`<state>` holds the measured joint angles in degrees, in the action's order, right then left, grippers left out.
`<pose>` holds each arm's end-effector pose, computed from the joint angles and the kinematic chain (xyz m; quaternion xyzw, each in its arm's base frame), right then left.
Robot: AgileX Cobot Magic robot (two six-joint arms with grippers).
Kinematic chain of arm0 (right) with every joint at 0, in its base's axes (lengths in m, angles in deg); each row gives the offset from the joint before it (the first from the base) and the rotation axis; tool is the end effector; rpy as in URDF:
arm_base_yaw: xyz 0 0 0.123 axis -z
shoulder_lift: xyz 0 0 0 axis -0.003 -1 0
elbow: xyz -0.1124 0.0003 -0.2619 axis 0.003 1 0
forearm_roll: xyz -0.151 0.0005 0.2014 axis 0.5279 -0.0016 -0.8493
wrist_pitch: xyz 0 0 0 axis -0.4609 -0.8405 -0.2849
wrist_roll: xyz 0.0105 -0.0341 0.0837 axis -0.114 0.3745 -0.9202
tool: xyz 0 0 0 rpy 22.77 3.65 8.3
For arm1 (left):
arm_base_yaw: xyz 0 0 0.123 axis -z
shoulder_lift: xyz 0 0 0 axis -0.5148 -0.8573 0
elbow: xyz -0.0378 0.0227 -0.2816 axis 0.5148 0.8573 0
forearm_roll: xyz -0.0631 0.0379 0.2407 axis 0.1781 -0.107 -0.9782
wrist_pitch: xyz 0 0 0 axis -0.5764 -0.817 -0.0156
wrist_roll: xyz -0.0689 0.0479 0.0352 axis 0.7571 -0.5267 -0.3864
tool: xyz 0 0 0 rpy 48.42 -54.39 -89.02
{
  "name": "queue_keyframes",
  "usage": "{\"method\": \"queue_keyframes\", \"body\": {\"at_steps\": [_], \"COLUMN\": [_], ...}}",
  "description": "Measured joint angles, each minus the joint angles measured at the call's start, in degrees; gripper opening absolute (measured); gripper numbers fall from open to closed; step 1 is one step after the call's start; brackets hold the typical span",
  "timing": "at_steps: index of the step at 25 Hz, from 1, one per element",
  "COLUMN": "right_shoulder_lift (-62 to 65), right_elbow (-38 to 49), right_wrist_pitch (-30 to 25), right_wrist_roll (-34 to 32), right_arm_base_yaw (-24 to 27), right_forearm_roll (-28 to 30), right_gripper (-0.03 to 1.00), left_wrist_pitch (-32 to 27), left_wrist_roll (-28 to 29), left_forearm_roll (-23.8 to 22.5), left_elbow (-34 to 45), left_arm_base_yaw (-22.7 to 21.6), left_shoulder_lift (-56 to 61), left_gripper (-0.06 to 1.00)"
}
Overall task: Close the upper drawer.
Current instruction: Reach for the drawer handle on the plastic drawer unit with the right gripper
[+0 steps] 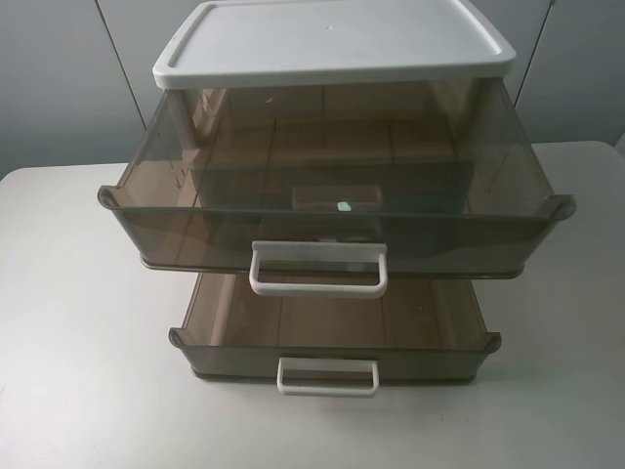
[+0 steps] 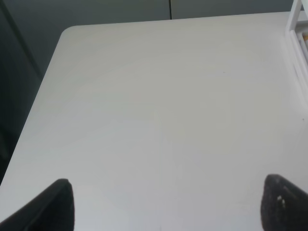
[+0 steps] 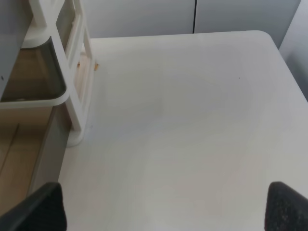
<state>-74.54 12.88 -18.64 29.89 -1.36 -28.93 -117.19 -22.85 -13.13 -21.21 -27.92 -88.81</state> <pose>-0.0078 -0.0054 0.2786 0.0233 0.8567 -0.0091 0.5151 -0.0071 0.0127 0.2797 -0.0138 0.8523 0.0431 0.5212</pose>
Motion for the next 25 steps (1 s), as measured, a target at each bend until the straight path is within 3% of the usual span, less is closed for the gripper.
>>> {"method": "queue_keyframes", "body": {"at_steps": [6, 12, 19, 25], "right_shoulder_lift": [0.1, -9.1, -27.2, -41.1], "right_elbow": [-2.4, -8.3, -16.8, -25.8], "right_wrist_pitch": [-0.3, -0.4, 4.5, 6.5], "right_wrist_roll": [1.2, 1.8, 4.0, 6.1], "right_arm_base_yaw": [0.0, -1.0, -11.9, -28.4], "right_forearm_roll": [0.5, 7.3, 8.0, 9.9], "right_gripper": [0.63, 0.63, 0.63, 0.63], "left_wrist_pitch": [0.0, 0.0, 0.0, 0.0], "left_wrist_roll": [0.0, 0.0, 0.0, 0.0], "left_forearm_roll": [0.0, 0.0, 0.0, 0.0], "left_elbow": [0.0, 0.0, 0.0, 0.0], "left_arm_base_yaw": [0.0, 0.0, 0.0, 0.0], "left_shoulder_lift": [0.0, 0.0, 0.0, 0.0], "left_gripper": [0.74, 0.74, 0.74, 0.74]}}
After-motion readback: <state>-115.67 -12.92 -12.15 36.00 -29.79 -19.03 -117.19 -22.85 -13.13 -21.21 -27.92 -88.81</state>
